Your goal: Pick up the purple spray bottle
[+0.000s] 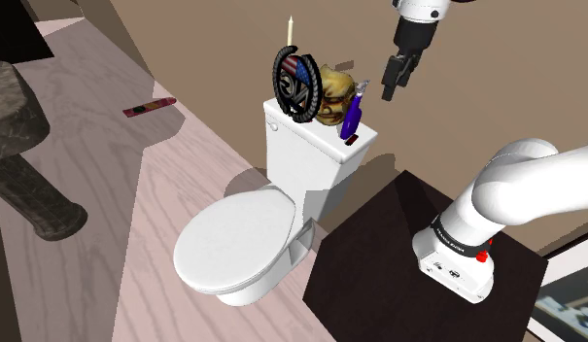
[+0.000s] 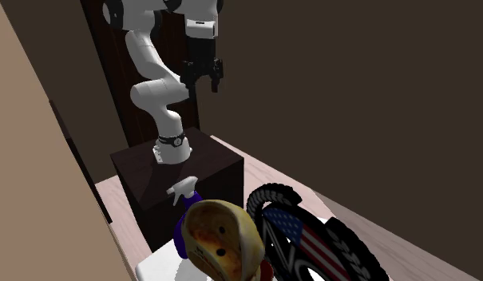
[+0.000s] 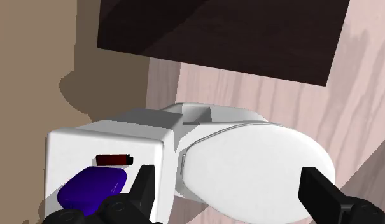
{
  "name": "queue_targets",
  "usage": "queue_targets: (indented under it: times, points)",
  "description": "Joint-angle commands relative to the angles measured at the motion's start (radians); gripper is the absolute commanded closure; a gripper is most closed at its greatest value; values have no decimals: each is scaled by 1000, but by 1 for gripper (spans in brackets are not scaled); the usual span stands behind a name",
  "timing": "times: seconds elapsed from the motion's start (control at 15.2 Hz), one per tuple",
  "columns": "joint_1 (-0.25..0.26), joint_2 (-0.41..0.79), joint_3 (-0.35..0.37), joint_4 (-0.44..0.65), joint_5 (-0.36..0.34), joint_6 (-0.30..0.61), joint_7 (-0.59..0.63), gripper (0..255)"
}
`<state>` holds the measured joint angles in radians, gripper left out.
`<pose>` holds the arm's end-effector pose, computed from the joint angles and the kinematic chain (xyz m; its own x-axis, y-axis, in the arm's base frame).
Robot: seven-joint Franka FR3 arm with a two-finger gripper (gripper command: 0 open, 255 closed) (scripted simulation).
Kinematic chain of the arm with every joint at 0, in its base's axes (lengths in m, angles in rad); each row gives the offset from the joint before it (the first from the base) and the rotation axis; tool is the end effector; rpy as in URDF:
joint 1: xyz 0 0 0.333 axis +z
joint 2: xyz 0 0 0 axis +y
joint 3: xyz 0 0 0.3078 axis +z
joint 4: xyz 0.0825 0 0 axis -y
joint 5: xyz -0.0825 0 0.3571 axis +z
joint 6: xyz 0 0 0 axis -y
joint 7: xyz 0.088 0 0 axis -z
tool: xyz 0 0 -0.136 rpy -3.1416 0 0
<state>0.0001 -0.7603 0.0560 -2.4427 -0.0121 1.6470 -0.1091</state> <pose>0.2945 0.0175 0.5158 0.9880 0.1486 -0.0415 0.1505 -0.9875 0.0463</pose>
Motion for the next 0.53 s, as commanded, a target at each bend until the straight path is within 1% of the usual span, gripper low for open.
queue_targets:
  times: [0.0,0.2,0.46]
  points:
    - [0,0,0,0,0,0,0,0]
    - [11,15,-72,-39,-73,85,-175,0]
    - [27,71,-171,-61,-160,212,-403,0]
